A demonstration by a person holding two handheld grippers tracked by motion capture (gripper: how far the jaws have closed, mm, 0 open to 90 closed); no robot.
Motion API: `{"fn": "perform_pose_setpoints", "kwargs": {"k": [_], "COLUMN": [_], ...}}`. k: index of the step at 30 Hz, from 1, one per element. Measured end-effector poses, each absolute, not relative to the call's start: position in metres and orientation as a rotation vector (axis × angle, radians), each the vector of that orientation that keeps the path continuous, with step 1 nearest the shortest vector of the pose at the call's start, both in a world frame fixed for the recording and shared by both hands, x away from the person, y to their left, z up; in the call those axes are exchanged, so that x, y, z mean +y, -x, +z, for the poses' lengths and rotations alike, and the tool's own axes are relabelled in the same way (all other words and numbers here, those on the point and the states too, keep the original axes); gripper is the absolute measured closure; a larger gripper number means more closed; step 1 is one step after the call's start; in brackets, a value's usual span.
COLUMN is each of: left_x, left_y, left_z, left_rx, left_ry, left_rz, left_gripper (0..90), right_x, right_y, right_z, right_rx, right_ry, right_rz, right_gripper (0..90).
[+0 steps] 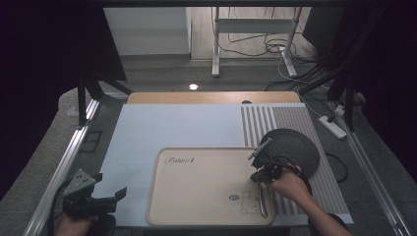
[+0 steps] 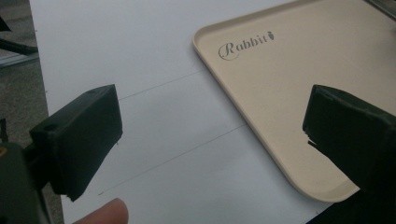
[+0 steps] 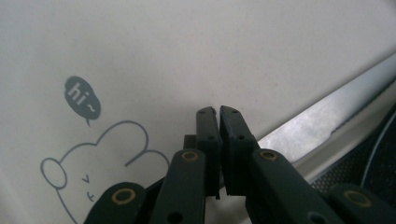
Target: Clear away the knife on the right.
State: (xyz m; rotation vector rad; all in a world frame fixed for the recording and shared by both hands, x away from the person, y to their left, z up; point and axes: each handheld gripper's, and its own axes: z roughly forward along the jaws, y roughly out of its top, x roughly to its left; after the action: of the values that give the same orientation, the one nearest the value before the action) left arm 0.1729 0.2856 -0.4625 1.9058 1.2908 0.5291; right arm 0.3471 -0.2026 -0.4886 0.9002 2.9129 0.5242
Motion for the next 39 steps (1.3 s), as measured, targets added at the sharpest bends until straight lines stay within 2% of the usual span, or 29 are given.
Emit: {"fn": "perform_pose_setpoints", "kwargs": {"k": [5,20,24,26,33,35,37,39], "left_x": [0.285,0.286,0.286,0.286,0.285,0.285,0.285,0.285], "left_y": [-0.173,-0.173,-0.173,-0.173,-0.173,-0.173,-0.173,-0.173], "left_z": [-0.462,-0.462,-0.462,-0.462,-0.462,-0.462,-0.462,-0.462], "left_rx": [1.290,1.290,1.290,1.290,1.290,1.290,1.290,1.290], "left_ry": [-1.909,-1.907,-1.906,-1.907,-1.910,-1.910,-1.910,-1.910], "left_rz": [0.529,0.530,0.530,0.530,0.531,0.531,0.531,0.531], "left_gripper": [4.8,4.8,4.8,4.8,4.8,4.8,4.8,4.8], "right_x": [-0.201,-0.203,-0.205,-0.205,-0.208,-0.208,-0.209,-0.209], "right_y": [-0.346,-0.348,-0.348,-0.348,-0.343,-0.342,-0.339,-0.339], "right_z": [-0.485,-0.476,-0.473,-0.472,-0.464,-0.463,-0.460,-0.460], "right_rx": [2.895,2.835,2.793,2.785,2.725,2.719,2.719,2.718], "right_ry": [-0.886,-0.885,-0.905,-0.911,-0.898,-0.908,-0.891,-0.876], "right_rz": [0.556,0.650,0.677,0.687,0.760,0.773,0.771,0.749], "right_gripper": [76.3,57.5,48.9,48.1,27.6,26.3,18.8,18.7]}}
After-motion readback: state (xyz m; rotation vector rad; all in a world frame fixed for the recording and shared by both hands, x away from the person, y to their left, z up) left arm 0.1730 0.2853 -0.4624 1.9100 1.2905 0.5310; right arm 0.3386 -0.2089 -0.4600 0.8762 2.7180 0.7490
